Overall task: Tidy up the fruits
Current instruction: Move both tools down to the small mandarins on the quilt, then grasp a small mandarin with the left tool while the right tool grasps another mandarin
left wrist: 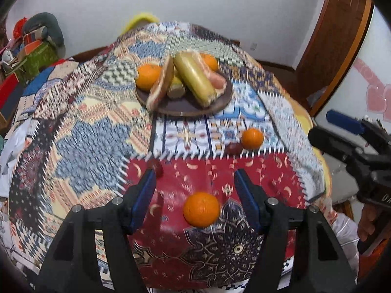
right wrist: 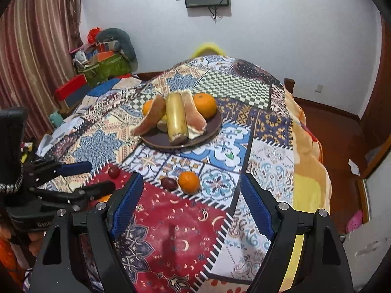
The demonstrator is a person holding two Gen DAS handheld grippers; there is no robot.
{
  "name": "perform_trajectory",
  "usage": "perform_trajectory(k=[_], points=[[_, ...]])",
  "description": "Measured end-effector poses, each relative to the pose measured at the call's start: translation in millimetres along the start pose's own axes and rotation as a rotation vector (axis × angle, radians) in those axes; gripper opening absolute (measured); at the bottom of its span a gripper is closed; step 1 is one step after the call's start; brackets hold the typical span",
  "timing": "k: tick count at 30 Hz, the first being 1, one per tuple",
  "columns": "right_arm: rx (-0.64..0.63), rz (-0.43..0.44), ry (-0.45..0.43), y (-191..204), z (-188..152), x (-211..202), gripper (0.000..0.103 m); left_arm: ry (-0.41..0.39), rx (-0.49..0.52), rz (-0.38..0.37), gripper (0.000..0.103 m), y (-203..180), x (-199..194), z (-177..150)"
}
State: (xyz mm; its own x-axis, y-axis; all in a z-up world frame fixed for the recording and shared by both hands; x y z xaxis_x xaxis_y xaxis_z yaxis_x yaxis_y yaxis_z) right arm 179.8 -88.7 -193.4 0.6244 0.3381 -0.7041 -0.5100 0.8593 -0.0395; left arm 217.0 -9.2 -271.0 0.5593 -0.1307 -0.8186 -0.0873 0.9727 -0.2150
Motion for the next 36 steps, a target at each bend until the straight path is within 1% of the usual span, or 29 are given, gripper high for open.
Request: perform_trajectory(k=[6, 11, 15, 18, 22, 28, 32, 36], points=[[0.003, 0.002, 0.031, 2, -16, 7, 0.079, 0.057, 0.005, -0.005, 0.065, -1, 15, -21], [0.005, 0.010, 0.063, 3, -27, 14, 0.079, 0.091, 0.010, -0.012, 0.055, -1, 23, -31], [0.004, 0.016, 0.083, 4, -34, 20, 0.079, 0.107, 0.013, -0.017, 0.038, 0, 28, -36], [0.002, 0.020, 0.093, 5, -36, 24, 0.079, 0.105, 0.010, -0.026, 0.038, 0, 28, -35], [-0.006, 0.022, 0.111, 4, -38, 32, 0.079, 0.091, 0.004, -0.021, 0.037, 3, 26, -30], [0.000, 0.015, 0.120, -3, -34, 45, 0.079, 0.051, -0.029, -0.020, 0.037, 14, 20, -8], [0.033, 0.033, 0.116, -9, -28, 54, 0.079, 0.022, -0.036, -0.020, 0.037, 17, 16, 6], [0.030, 0.046, 0.119, -7, -22, 64, 0.070, 0.003, -0.031, -0.015, 0.037, 19, 15, 16]])
Point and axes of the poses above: each gripper's, at about its wrist camera, not at the fingertips, and x roughly the way its jaws point, y to its left, z to its top, the point moved 10 cm from there along x, roughly the way its jaws point, and after that the axes turned 11 degrees about -x, right-handed, at the moved point
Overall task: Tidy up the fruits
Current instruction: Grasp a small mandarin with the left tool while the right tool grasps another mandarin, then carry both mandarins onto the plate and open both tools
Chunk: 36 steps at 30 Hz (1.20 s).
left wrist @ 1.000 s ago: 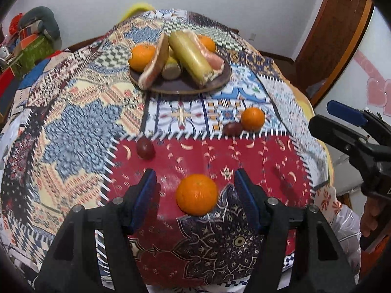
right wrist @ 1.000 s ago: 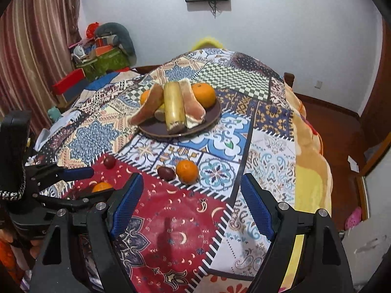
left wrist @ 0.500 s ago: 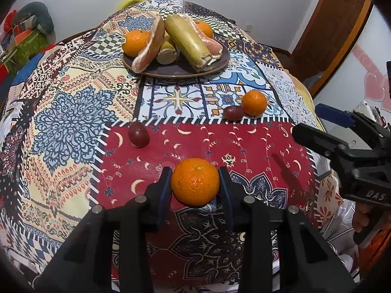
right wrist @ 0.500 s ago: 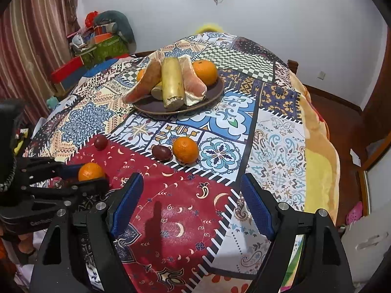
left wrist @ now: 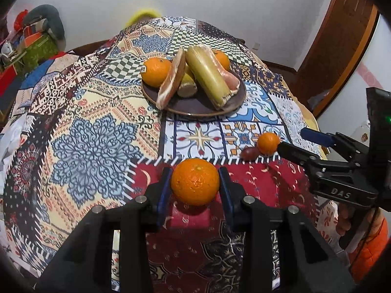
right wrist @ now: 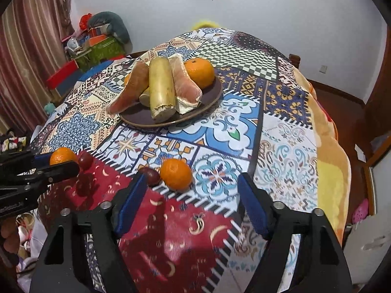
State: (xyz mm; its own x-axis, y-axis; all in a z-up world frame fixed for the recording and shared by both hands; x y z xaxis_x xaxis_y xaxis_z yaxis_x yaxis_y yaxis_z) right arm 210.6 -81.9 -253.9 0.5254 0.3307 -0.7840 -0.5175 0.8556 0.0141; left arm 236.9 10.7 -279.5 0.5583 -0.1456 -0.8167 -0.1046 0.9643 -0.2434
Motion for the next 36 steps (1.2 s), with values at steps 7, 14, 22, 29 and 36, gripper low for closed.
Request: perform_trajectory(k=[7, 14, 22, 29, 36], points=[[-0.002, 0.019, 0.028, 0, 0, 16, 0.055, 0.003, -0.002, -0.002, 0.037, 1, 8, 8], [-0.001, 0.074, 0.024, 5, 0, 17, 0.041, 0.005, 0.002, -0.009, 0.037, -4, 17, 16], [-0.032, 0.103, 0.017, 15, 6, 16, 0.028, 0.001, 0.004, -0.020, 0.037, -10, 24, 29], [-0.016, 0.095, -0.027, 1, 25, 12, 0.028, -0.022, 0.009, -0.028, 0.037, -13, 29, 49], [-0.013, 0.087, -0.069, -9, 50, 14, 0.028, -0.044, 0.024, -0.024, 0.037, -20, 39, 72]])
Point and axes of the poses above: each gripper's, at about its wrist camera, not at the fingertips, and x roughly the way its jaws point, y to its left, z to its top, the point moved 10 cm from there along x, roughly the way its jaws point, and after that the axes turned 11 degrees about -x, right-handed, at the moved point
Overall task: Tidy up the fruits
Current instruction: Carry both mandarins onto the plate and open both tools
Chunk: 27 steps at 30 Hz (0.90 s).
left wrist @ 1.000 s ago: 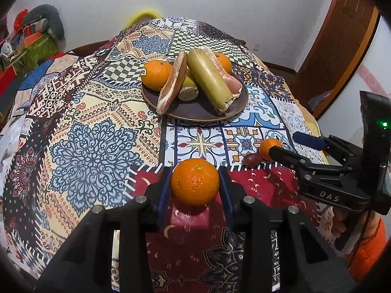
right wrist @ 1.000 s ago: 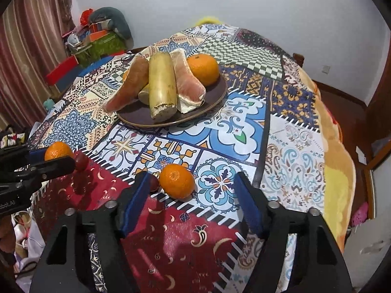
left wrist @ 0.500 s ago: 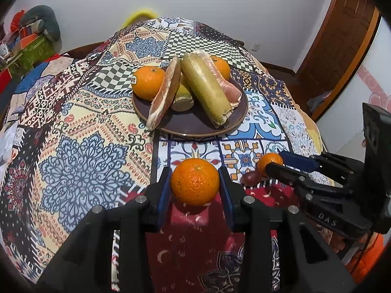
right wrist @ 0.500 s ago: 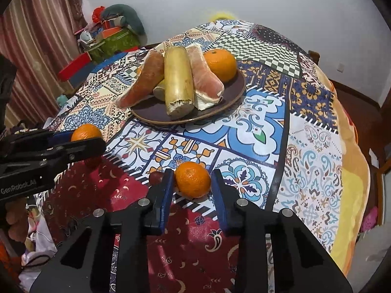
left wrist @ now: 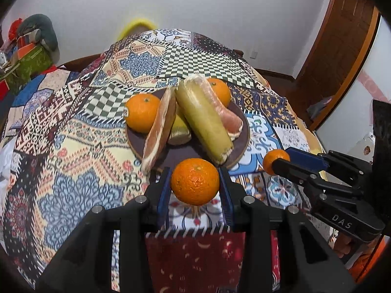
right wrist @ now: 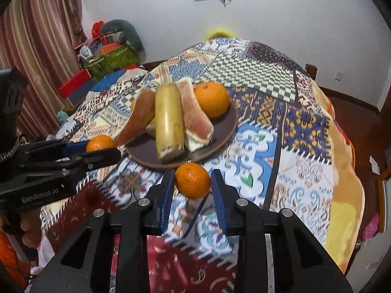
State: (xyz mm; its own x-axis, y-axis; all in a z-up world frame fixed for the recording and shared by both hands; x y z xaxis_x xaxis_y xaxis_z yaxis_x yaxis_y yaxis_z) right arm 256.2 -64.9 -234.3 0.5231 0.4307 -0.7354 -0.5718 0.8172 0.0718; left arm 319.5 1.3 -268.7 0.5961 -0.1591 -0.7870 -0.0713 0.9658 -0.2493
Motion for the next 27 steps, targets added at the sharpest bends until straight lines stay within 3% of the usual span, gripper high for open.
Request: perform_trajectory(k=[10, 19, 27], points=[[-0.010, 0.007, -0.020, -6, 24, 20, 0.028, 0.007, 0.009, -0.009, 0.038, -4, 22, 16], [-0.012, 0.023, 0.011, -7, 24, 44, 0.028, 0.047, 0.010, -0.017, 0.037, -2, 41, 14], [-0.017, 0.034, 0.015, -6, 27, 47, 0.028, 0.037, 0.001, -0.021, 0.038, -1, 40, 18]])
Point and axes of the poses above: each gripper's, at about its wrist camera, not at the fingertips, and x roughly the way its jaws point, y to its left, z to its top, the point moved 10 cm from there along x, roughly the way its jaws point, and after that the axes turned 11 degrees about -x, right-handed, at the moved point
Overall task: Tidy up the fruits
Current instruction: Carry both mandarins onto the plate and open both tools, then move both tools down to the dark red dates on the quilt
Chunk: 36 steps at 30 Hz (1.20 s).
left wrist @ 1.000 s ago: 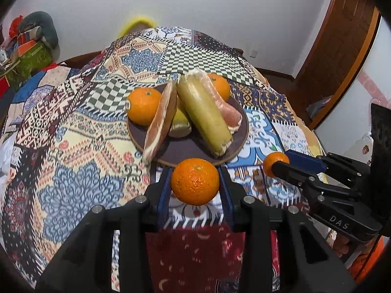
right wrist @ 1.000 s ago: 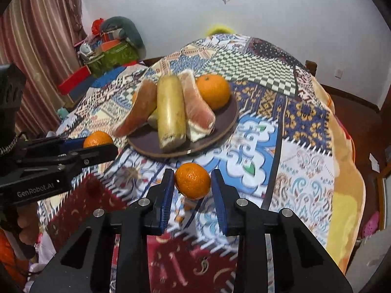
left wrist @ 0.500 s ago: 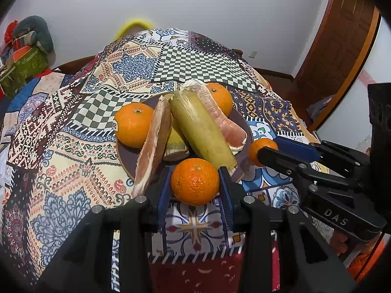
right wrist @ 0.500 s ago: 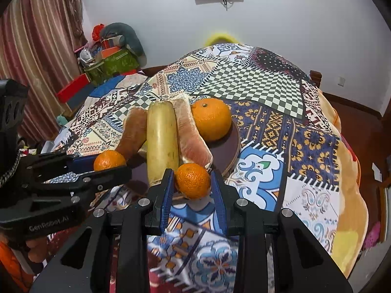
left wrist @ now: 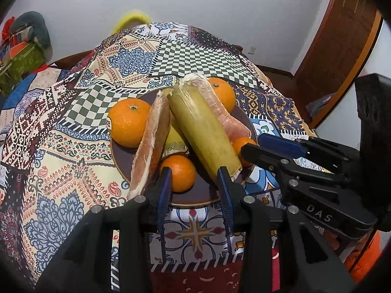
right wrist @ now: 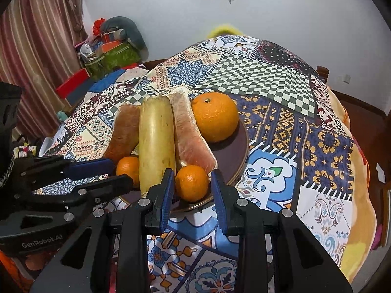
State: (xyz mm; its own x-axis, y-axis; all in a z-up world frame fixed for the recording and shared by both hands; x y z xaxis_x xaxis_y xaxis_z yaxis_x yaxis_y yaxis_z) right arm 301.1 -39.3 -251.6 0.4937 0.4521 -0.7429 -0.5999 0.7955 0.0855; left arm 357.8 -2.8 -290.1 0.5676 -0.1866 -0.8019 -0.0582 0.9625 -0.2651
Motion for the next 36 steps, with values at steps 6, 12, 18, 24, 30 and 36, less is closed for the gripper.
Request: perform_trajectory(k=[6, 12, 18, 24, 30, 36], points=[[-0.001, -0.012, 0.000, 1, -1, -9, 0.029, -0.013, -0.004, 0.004, 0.038, 0, -11, -1], [-0.006, -0.031, -0.016, 6, -1, -29, 0.035, -0.053, -0.006, 0.017, 0.038, 2, -37, -1], [-0.013, -0.038, -0.028, 19, -3, -53, 0.046, -0.103, -0.008, 0.034, 0.039, 5, -71, -3], [-0.037, -0.056, -0.057, 34, -1, -77, 0.059, -0.155, -0.018, 0.057, 0.050, 11, -101, -8], [-0.057, -0.077, -0.059, 46, -6, -88, 0.060, -0.185, -0.038, 0.086, 0.062, 25, -122, -16], [-0.076, -0.084, -0.015, 56, -26, -80, 0.060, -0.150, -0.058, 0.118, 0.063, 45, -119, -33]])
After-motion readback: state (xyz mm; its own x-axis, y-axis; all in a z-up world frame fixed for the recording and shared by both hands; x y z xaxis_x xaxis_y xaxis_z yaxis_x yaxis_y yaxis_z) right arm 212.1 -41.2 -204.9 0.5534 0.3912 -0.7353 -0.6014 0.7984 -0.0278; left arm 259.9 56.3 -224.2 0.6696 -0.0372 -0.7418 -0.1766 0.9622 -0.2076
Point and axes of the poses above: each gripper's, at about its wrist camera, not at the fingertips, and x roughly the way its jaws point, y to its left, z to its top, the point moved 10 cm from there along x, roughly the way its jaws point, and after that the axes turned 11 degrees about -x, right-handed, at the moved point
